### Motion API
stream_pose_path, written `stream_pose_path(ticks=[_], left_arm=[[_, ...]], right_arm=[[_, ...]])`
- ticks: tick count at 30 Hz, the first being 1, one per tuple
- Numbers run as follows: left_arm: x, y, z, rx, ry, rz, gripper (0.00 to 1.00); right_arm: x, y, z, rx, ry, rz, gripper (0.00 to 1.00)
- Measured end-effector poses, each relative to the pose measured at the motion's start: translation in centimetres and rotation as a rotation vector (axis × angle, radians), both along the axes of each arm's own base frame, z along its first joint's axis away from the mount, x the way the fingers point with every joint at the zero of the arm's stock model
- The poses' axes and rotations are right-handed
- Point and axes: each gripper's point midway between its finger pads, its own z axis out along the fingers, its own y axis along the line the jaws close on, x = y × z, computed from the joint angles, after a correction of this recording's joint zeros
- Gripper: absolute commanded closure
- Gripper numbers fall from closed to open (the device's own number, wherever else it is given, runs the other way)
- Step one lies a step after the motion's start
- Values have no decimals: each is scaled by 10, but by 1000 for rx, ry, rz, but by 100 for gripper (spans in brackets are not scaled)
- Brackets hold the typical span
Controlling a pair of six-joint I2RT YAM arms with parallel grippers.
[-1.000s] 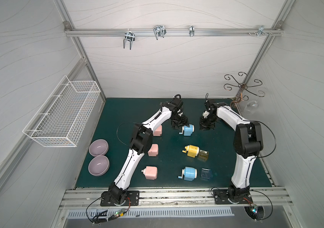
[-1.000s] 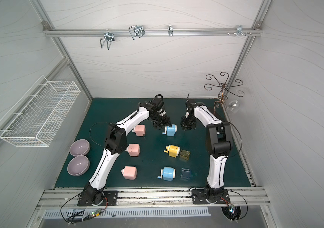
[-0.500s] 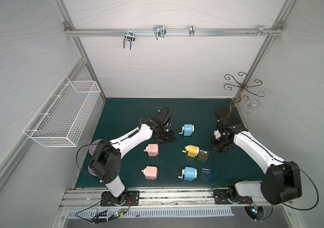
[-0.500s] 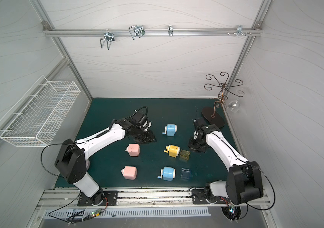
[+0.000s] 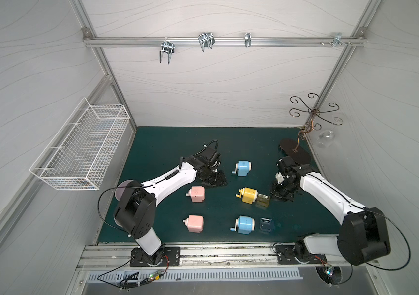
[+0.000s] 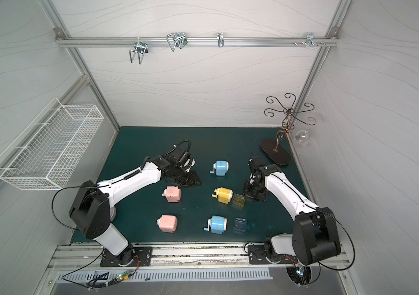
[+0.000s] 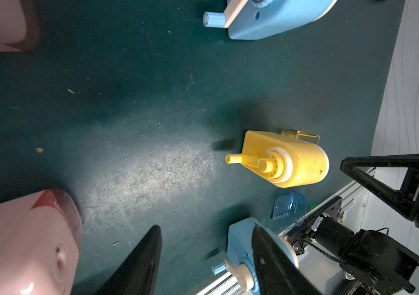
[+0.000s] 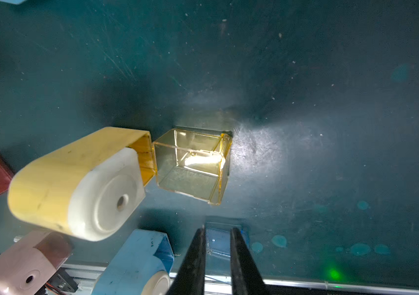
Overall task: Put the tray back into the pencil sharpener
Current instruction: Pick up the container from the center of the board.
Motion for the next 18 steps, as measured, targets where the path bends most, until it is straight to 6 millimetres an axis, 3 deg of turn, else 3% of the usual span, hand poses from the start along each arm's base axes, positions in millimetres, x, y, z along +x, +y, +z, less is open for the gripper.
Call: stream_pose_path(ticks=[12, 18], left_arm=[[-41, 19, -7, 38, -28, -18, 37], [-56, 29, -13, 43, -46, -21, 38]], right_arm=[[-46, -13, 8, -11, -32, -19, 79], [-70, -19, 0, -12, -11, -35, 79]])
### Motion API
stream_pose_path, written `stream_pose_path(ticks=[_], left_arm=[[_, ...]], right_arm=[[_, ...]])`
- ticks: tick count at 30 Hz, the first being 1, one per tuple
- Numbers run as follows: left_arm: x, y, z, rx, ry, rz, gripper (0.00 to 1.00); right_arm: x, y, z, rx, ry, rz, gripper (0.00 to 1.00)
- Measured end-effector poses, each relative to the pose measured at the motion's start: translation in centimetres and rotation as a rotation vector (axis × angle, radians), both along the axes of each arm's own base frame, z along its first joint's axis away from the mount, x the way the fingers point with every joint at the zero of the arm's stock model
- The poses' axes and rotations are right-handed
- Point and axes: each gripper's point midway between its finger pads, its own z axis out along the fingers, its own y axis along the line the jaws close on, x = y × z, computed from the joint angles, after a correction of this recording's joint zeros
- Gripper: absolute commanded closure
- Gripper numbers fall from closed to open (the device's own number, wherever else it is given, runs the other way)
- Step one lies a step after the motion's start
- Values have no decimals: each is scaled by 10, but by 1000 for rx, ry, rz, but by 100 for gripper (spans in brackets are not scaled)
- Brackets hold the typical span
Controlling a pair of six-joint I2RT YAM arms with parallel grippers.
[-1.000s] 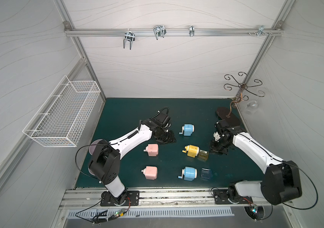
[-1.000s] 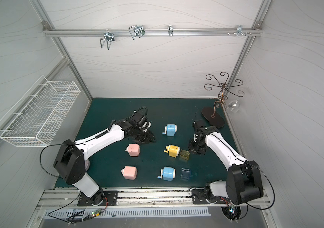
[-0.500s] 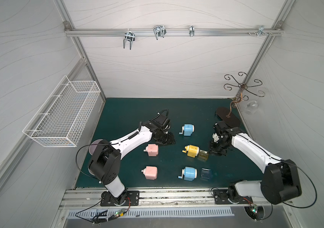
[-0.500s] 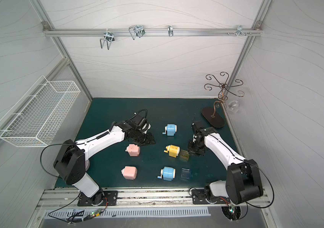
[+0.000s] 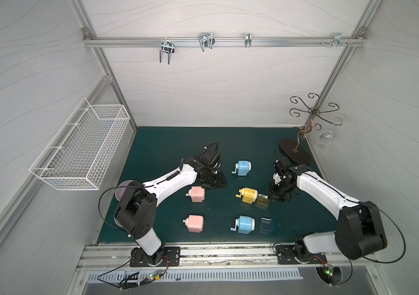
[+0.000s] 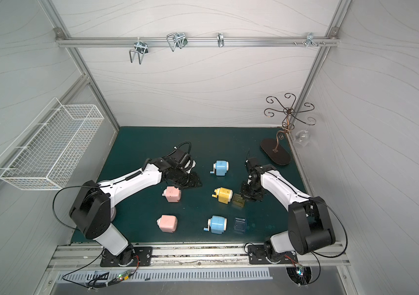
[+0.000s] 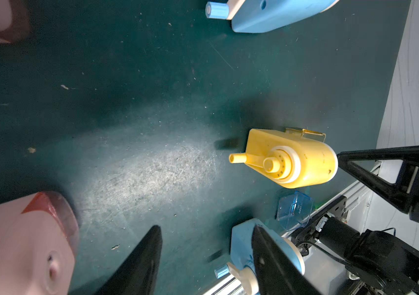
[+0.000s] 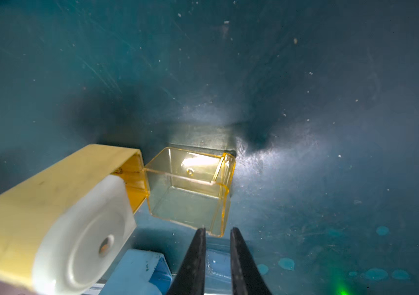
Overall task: Put the tray back into the pencil sharpener
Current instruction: Pick up the container from the center of the board.
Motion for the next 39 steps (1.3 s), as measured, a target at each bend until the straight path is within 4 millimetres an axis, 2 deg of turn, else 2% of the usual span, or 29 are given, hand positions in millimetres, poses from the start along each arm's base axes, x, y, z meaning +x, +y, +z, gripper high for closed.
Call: stream_pose_path(ticks=[7, 12, 19, 39], left_arm=[[-8, 7, 4, -11, -35, 2, 40], [-10, 10, -3, -7, -37, 4, 40], [-14, 11, -14, 0, -28, 1, 40], [-10, 6, -13, -19, -51, -3, 41]], right_arm=[[-26, -3, -26, -6, 79, -20, 79], [-34, -2, -38, -12, 105, -22, 79], [-31, 2, -46, -14, 106, -8, 79], [-24, 4, -72, -41, 156, -23, 79]])
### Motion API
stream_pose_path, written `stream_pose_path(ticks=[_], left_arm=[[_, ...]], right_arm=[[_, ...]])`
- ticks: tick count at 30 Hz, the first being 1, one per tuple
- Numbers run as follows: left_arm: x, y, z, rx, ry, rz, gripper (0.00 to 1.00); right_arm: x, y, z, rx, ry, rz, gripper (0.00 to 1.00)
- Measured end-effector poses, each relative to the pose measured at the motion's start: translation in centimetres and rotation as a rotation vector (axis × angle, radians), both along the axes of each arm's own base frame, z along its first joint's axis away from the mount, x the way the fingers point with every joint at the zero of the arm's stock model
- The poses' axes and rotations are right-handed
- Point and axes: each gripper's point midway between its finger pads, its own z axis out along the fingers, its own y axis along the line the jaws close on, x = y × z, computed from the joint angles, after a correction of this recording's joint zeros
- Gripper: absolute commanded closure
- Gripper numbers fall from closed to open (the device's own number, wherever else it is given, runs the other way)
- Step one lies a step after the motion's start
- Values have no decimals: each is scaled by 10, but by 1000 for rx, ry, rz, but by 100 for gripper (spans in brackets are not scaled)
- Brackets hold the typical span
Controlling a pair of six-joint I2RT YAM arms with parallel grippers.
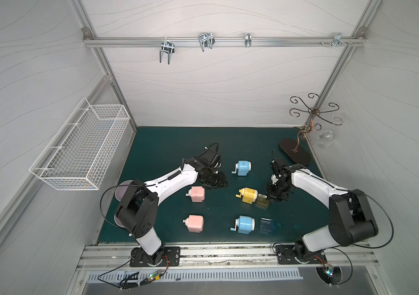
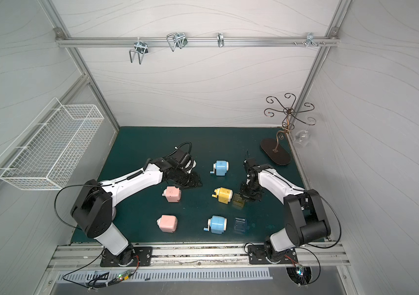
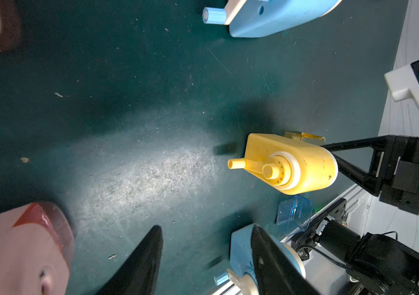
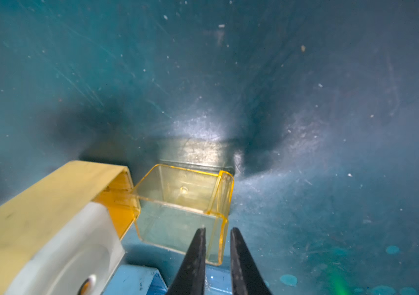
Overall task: Put the tray back into the pencil sharpener
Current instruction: Pick up the container from the center of the board.
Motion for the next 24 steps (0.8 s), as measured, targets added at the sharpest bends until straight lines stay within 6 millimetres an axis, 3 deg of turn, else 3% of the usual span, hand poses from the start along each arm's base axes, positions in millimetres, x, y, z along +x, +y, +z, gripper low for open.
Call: stream_pose_path(ticks=[14, 24], left_arm=[[0, -1, -7, 8, 17, -2, 43], [-1, -3, -6, 2, 16, -7, 44]], right_arm=[[2, 0, -15, -16, 29, -3, 81], [1, -1, -19, -43, 30, 9, 94]])
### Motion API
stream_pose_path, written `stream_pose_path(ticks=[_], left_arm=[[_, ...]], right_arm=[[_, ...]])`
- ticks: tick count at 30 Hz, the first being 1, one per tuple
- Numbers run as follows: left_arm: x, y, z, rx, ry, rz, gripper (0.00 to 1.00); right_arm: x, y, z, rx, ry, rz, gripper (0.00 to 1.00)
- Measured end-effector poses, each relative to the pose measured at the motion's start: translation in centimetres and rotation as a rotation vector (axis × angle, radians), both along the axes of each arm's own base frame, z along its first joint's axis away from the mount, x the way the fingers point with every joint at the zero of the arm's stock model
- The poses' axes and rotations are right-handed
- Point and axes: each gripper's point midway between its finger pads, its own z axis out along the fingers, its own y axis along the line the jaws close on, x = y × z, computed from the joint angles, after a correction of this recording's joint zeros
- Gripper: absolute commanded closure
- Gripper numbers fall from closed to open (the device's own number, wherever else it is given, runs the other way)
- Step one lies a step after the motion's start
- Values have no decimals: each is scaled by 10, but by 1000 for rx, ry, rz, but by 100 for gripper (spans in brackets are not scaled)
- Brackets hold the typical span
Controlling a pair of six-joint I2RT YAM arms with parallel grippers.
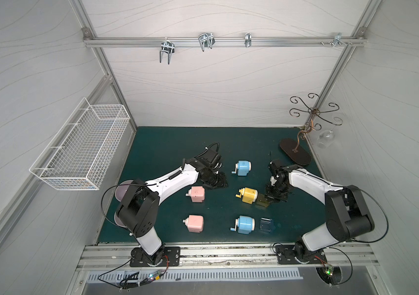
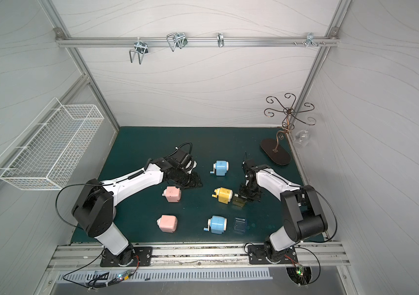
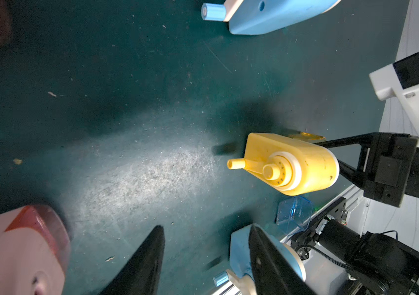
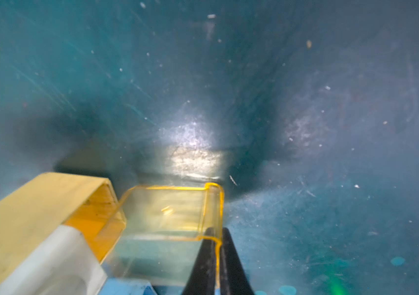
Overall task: Put the tray back into the pencil sharpener
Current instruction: Pick up the container from the center of the board.
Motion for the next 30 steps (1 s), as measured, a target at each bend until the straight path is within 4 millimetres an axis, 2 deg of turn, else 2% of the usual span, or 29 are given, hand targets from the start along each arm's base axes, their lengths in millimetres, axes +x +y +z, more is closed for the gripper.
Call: stream_pose_path(ticks=[7, 13, 17, 21, 30], left_arm=[[-6, -10, 4, -7, -5, -19, 41], [-10, -42, 27, -63, -73, -79, 36], [-10, -62, 36, -106, -108, -115, 35], [-9, -75, 31, -113, -107, -138, 34], [1, -88, 14, -97, -90, -162, 32]], right_arm=[[-6, -5, 7, -50, -2, 22, 95], [-10, -7, 28, -50, -24, 22, 96], [-16, -10, 35, -52, -17, 17, 96], [-24, -11, 38, -53, 7, 4, 100], [-36, -16, 38, -73, 55, -3, 100]])
